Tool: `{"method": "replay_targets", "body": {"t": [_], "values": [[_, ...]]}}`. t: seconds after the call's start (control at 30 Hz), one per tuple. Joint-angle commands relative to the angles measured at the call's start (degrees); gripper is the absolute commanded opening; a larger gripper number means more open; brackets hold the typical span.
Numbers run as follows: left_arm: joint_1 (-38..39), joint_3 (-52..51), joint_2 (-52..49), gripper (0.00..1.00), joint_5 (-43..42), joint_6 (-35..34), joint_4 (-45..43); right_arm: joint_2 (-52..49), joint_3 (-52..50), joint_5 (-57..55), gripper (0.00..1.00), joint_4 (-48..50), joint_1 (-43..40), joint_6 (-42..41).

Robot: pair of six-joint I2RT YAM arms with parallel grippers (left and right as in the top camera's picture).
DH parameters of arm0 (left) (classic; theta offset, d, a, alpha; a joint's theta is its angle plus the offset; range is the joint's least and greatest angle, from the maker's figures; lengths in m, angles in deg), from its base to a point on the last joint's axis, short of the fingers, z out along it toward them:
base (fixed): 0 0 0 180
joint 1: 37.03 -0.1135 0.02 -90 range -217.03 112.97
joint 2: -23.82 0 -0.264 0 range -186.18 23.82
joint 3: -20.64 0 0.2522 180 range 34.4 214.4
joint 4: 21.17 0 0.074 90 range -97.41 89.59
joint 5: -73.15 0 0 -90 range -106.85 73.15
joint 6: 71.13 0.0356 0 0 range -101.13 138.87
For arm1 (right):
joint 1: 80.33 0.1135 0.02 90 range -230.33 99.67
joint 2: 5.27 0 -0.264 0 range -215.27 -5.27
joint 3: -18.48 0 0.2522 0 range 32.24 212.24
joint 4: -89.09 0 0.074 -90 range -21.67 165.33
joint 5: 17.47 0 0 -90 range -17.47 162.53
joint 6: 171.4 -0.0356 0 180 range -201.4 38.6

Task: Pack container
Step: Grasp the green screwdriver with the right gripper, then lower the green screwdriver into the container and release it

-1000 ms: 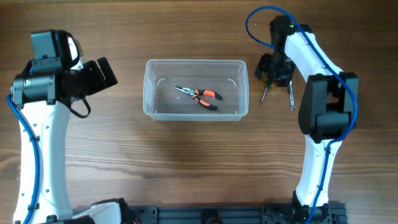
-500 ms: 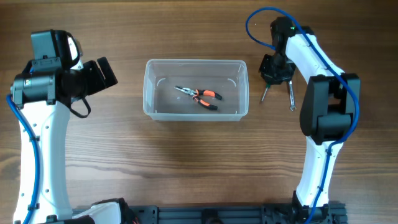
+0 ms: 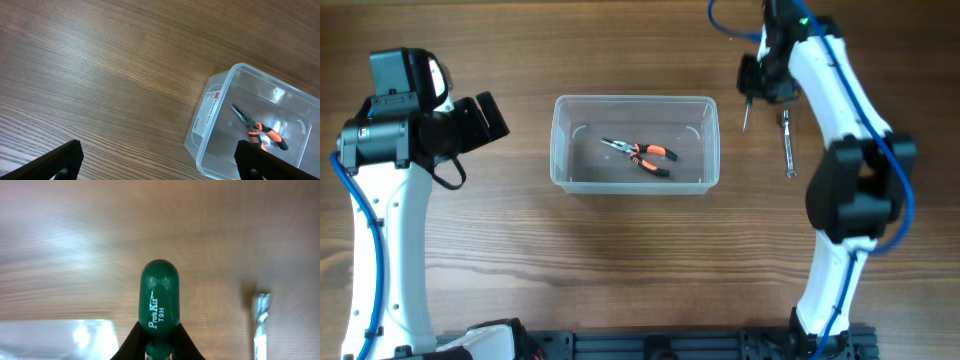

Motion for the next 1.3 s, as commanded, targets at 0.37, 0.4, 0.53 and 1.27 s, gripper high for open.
{"method": "replay_targets", "body": {"t": [0.37, 0.4, 0.53, 1.27], "values": [[0.15, 0.04, 0.0, 1.0, -0.68, -0.52, 0.02, 1.55, 1.68, 14.47, 0.04, -0.9, 25.55, 62.49], [0.15, 0.04, -0.02, 1.0, -0.68, -0.52, 0.04, -0.24, 1.68, 14.64, 0.04, -1.14, 25.55, 62.36], [0.15, 0.04, -0.02, 1.0, -0.7, -0.52, 0.04, -5.79, 1.68, 14.67, 0.04, -2.84, 25.55, 62.29], [0.15, 0.04, -0.02, 1.0, -0.68, -0.52, 0.11, 22.25, 1.84, -2.89, 1.0, -4.15, 16.68, 35.01]]}}
